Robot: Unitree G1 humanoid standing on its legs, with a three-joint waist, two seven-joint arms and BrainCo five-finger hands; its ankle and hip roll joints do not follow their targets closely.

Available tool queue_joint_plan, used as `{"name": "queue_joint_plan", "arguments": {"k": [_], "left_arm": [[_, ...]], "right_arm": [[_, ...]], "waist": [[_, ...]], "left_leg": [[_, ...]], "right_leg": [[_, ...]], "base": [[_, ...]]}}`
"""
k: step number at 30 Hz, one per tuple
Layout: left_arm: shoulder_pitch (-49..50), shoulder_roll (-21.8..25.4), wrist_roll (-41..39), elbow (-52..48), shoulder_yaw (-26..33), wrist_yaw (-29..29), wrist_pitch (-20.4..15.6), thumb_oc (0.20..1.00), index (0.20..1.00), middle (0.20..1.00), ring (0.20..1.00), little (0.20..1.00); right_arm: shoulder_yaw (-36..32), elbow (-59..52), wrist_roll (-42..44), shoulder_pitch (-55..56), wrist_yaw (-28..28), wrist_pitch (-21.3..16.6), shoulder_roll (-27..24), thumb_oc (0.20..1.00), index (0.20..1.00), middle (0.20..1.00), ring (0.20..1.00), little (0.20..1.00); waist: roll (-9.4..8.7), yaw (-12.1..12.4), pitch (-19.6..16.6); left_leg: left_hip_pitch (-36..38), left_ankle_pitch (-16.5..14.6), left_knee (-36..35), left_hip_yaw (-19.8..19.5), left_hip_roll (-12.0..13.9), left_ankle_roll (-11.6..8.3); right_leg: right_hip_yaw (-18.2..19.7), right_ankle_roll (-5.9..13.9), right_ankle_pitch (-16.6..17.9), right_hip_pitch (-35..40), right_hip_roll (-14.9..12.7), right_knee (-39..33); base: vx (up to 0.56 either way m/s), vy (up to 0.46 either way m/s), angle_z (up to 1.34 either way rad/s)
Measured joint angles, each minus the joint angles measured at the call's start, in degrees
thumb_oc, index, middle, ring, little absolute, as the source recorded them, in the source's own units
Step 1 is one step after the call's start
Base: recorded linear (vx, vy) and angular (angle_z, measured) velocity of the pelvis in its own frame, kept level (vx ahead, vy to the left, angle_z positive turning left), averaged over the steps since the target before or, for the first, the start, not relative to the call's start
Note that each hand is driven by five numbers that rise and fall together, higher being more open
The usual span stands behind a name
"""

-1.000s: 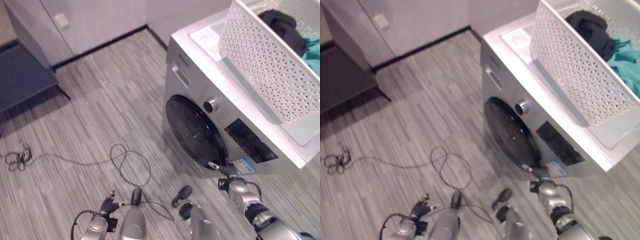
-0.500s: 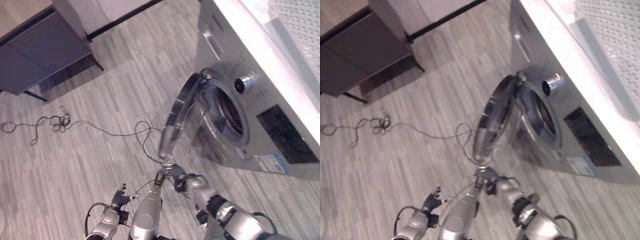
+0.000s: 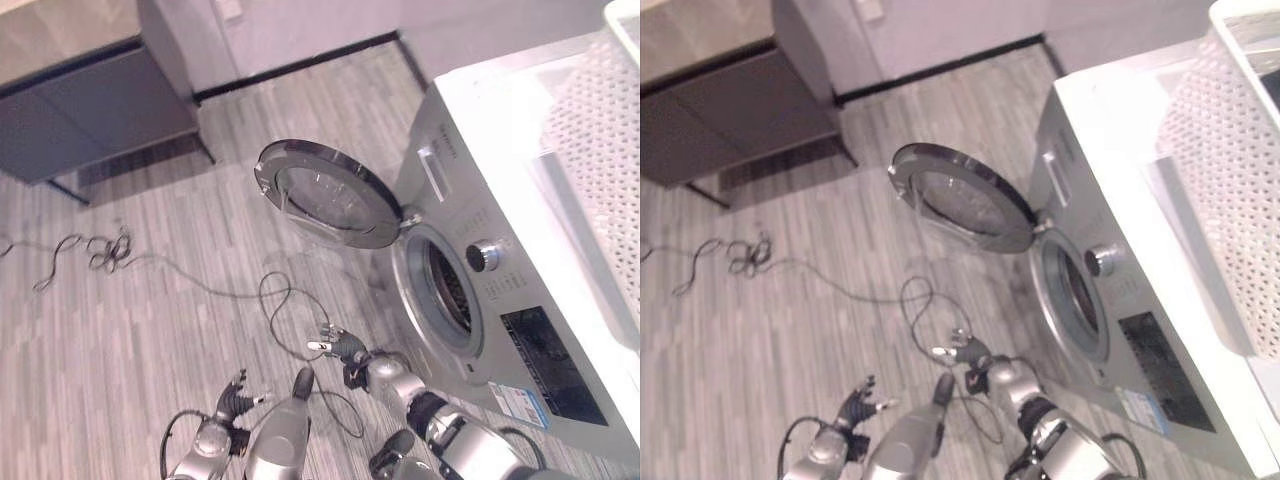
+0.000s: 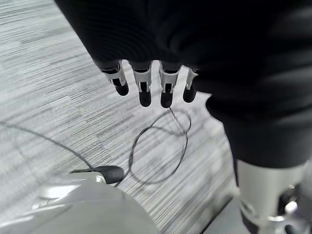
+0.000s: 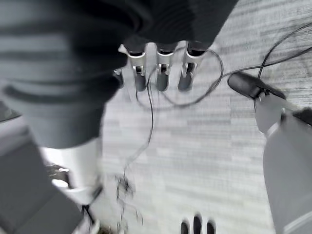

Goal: Grab the laundry basket,head to the washer,open it,put in the laundry and shut it.

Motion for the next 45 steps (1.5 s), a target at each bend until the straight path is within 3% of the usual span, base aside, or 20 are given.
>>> {"name": "queue_joint_plan", "arguments": {"k": [6, 8, 10, 11, 12, 13, 17, 20, 23, 25, 26, 27, 28, 29, 32, 34, 38, 41, 42, 45], "left_arm": [[-7.32, 9.83, 13.76, -11.68, -5.54, -4.42, 1.53, 1.000, 1.000, 1.000, 1.000, 1.000], [-10.38, 11.49, 16.09, -11.00, -7.94, -5.64, 1.63, 1.000, 1.000, 1.000, 1.000, 1.000], [-12.97, 12.24, 16.80, -8.45, -8.99, -7.54, 1.84, 1.000, 1.000, 1.000, 1.000, 1.000], [-15.64, 11.65, 16.72, -5.26, -10.26, -9.15, 2.07, 1.000, 1.000, 1.000, 1.000, 1.000], [-16.99, 13.25, 16.74, -3.69, -12.46, -11.32, 2.20, 1.000, 1.000, 1.000, 1.000, 1.000], [-18.64, 16.03, 16.74, -2.92, -15.11, -13.86, 2.59, 1.000, 1.000, 1.000, 1.000, 1.000], [-23.93, 14.22, 17.39, 3.52, -19.65, -20.24, 3.35, 1.000, 1.000, 1.000, 1.000, 1.000], [-25.04, 7.90, 17.74, 15.47, -17.82, -22.59, 4.34, 1.000, 1.000, 1.000, 1.000, 1.000], [-24.76, 0.81, 16.43, 25.27, -14.27, -24.21, 7.22, 1.000, 1.000, 1.000, 1.000, 1.000], [-24.18, -1.98, 16.28, 28.99, -9.19, -23.39, 7.84, 1.000, 1.000, 1.000, 1.000, 1.000], [-24.25, -2.27, 16.89, 32.03, -7.35, -21.36, 8.69, 1.000, 1.000, 1.000, 1.000, 1.000], [-23.99, -3.09, 17.46, 32.66, -7.27, -21.73, 9.34, 1.000, 1.000, 1.000, 1.000, 1.000], [-24.43, -4.62, 18.54, 34.95, -4.67, -20.22, 10.46, 1.000, 1.000, 1.000, 1.000, 1.000], [-24.47, -4.41, 18.68, 35.62, -3.72, -19.03, 10.65, 1.000, 1.000, 1.000, 1.000, 1.000], [-21.68, -0.08, 18.95, 35.42, -2.96, -15.93, 10.30, 1.000, 1.000, 1.000, 1.000, 1.000], [-21.00, 3.44, 18.98, 35.36, -3.13, -14.57, 10.40, 1.000, 1.000, 1.000, 1.000, 1.000], [-20.22, 8.48, 20.22, 31.06, -3.16, -12.68, 10.17, 1.000, 1.000, 1.000, 1.000, 1.000], [-18.81, 8.31, 20.23, 30.75, -1.57, -11.70, 9.23, 1.000, 1.000, 1.000, 1.000, 1.000], [-16.40, 6.59, 20.20, 29.58, -0.97, -11.09, 8.22, 1.000, 1.000, 1.000, 1.000, 1.000], [-12.54, 5.76, 19.98, 28.95, -0.79, -10.91, 7.86, 1.000, 1.000, 1.000, 1.000, 1.000]], "right_arm": [[-7.38, 3.91, -6.87, 5.96, 1.71, 0.11, -4.32, 1.000, 1.000, 1.000, 1.000, 1.000], [-8.52, 5.74, -8.51, 8.12, 1.77, 0.44, -6.01, 1.000, 1.000, 1.000, 1.000, 1.000], [-8.42, 4.60, -8.66, 9.60, 3.55, 0.42, -7.58, 1.000, 1.000, 1.000, 1.000, 1.000], [-8.23, 4.49, -8.50, 12.25, 4.21, 0.72, -9.24, 1.000, 1.000, 1.000, 1.000, 1.000], [-9.21, 3.78, -8.23, 12.59, 5.55, 0.71, -9.53, 1.000, 1.000, 1.000, 1.000, 1.000], [-9.72, 2.77, -7.01, 13.47, 5.89, 0.05, -9.42, 1.000, 1.000, 1.000, 1.000, 1.000], [-11.79, -0.56, -5.59, 15.49, 7.53, 1.13, -9.45, 1.000, 1.000, 1.000, 1.000, 1.000], [-10.19, -3.82, -4.27, 17.15, 7.96, 1.29, -11.43, 1.000, 1.000, 1.000, 1.000, 1.000], [-11.16, -5.23, -3.57, 20.18, 8.12, 1.96, -13.40, 1.000, 1.000, 1.000, 1.000, 1.000], [-11.86, -8.50, -3.34, 23.15, 7.89, 3.34, -14.57, 1.000, 1.000, 1.000, 1.000, 1.000], [-11.18, -12.10, -1.63, 25.29, 7.79, 3.57, -15.10, 1.000, 1.000, 1.000, 1.000, 1.000], [-10.24, -13.49, -0.93, 25.44, 7.77, 3.70, -15.49, 1.000, 1.000, 1.000, 1.000, 1.000], [-8.44, -15.70, 0.28, 27.13, 7.46, 3.67, -15.08, 1.000, 1.000, 1.000, 1.000, 1.000], [-8.43, -16.13, 0.45, 27.90, 7.43, 3.66, -14.23, 1.000, 1.000, 1.000, 1.000, 1.000], [-8.09, -16.17, 0.32, 29.06, 7.81, 3.93, -13.26, 1.000, 1.000, 1.000, 1.000, 1.000], [-8.34, -15.92, 0.34, 29.74, 7.93, 3.80, -13.39, 1.000, 1.000, 1.000, 1.000, 1.000], [-10.71, -14.89, 0.14, 30.44, 7.99, 3.34, -14.24, 1.000, 1.000, 1.000, 1.000, 1.000], [-13.56, -12.23, -1.22, 31.04, 7.96, 2.39, -13.70, 1.000, 1.000, 1.000, 1.000, 1.000], [-14.98, -10.73, -2.19, 31.00, 8.21, 2.37, -14.83, 1.000, 1.000, 1.000, 1.000, 1.000], [-16.92, -5.22, -4.82, 29.97, 8.22, 2.31, -12.02, 1.000, 1.000, 1.000, 1.000, 1.000]], "waist": [[-0.49, -3.10, -1.14], [0.22, -5.50, -1.82], [1.49, -8.21, -1.78], [1.26, -11.18, -2.26], [1.61, -12.34, -2.36], [0.85, -14.19, -2.61], [-1.05, -15.94, -3.74], [-1.20, -17.05, -4.29], [-0.40, -22.78, -6.85], [-1.38, -24.23, -7.28], [-2.82, -23.90, -8.20], [-3.20, -23.46, -8.82], [-5.30, -23.29, -8.87], [-6.46, -23.21, -9.26], [-7.67, -21.65, -8.66], [-7.51, -20.81, -8.29], [-5.59, -19.76, -8.48], [-3.80, -19.90, -9.02], [-1.34, -19.31, -9.50], [-1.30, -18.49, -10.05]], "left_leg": [[3.24, -1.31, -0.03, 0.02, -3.11, 1.80], [4.27, -2.32, 0.57, -2.12, -3.25, 3.28], [4.28, -4.48, 1.06, -6.66, -3.09, 5.51], [4.53, -6.30, 1.10, -5.11, -3.25, 5.90], [4.52, -7.09, 0.89, -5.27, -2.64, 6.31], [4.30, -6.98, 0.23, -3.81, -2.11, 5.97], [5.50, -8.74, 0.29, -4.20, -1.47, 3.80], [6.06, -11.48, 7.67, -2.44, -1.88, 4.64], [8.64, -18.55, 6.92, -2.01, 2.13, 3.64], [8.73, -15.66, 15.23, 3.77, 4.61, -3.51], [3.51, -15.00, 28.59, 7.67, 6.85, -4.88], [1.16, -12.44, 33.74, 8.12, 7.45, -6.77], [-1.50, -12.60, 37.35, 13.05, 11.50, -3.97], [-2.51, -12.11, 33.55, 12.87, 14.00, -4.07], [2.18, -5.95, 2.93, 4.48, 19.29, -10.35], [3.06, -2.79, -2.26, 0.51, 19.06, -10.58], [-0.23, -1.93, 2.24, -0.83, 15.72, -9.44], [0.34, -2.85, 6.91, 0.27, 12.79, -7.92], [5.90, -1.18, 1.56, 1.34, 11.43, -6.15], [12.12, -0.18, -3.30, 5.78, 5.39, -2.81]], "right_leg": [[5.04, 0.13, 0.66, 0.97, -3.35, 4.89], [10.82, 1.28, -1.53, -1.33, -3.84, 10.54], [23.87, -0.34, -6.69, -6.31, 2.70, 15.49], [25.93, -0.66, -7.55, -9.75, 6.67, 16.18], [33.17, -1.10, -8.27, -12.17, 11.64, 14.47], [32.97, -1.77, -6.37, -15.64, 14.99, 8.68], [24.48, -1.72, 0.19, -15.44, 14.32, 2.13], [24.29, -1.81, 0.21, -13.03, 15.56, 0.95], [19.49, -5.76, -0.98, -11.05, 18.39, 1.23], [18.72, -8.80, -1.53, -6.75, 20.13, -0.97], [19.87, -11.67, -0.41, -3.96, 20.34, -3.48], [20.27, -11.66, -0.28, -2.90, 20.40, -3.89], [20.25, -12.86, 0.51, -0.66, 19.12, -5.82], [20.01, -13.07, 0.61, -0.60, 19.12, -6.34], [22.97, -13.18, 0.74, 1.34, 21.18, -7.83], [25.50, -12.19, 0.16, 3.85, 21.91, -8.62], [26.39, -11.31, 0.33, 5.47, 21.96, -11.40], [26.82, -8.92, -0.35, 6.86, 19.09, -11.62], [28.38, -6.00, -0.63, 6.96, 17.82, -10.35], [30.81, -4.44, -0.83, 7.52, 11.65, -8.53]], "base": [[0.10, 0.170, 0.08], [0.00, 0.144, 0.20], [0.12, 0.114, 0.18], [0.19, 0.088, 0.15], [0.26, 0.013, -0.10], [0.17, 0.001, -0.23], [0.27, -0.008, -0.16], [0.34, -0.028, -0.40], [0.34, -0.084, 0.16], [0.19, -0.173, 0.14], [0.06, -0.108, -0.47], [0.15, -0.075, -0.27], [0.10, 0.016, 0.14], [0.22, 0.107, 0.14], [0.14, 0.116, -0.43], [0.15, 0.250, -0.74], [0.17, 0.314, -0.36], [0.17, 0.398, -0.09], [0.18, 0.462, -0.38], [0.11, 0.439, -0.59]]}}
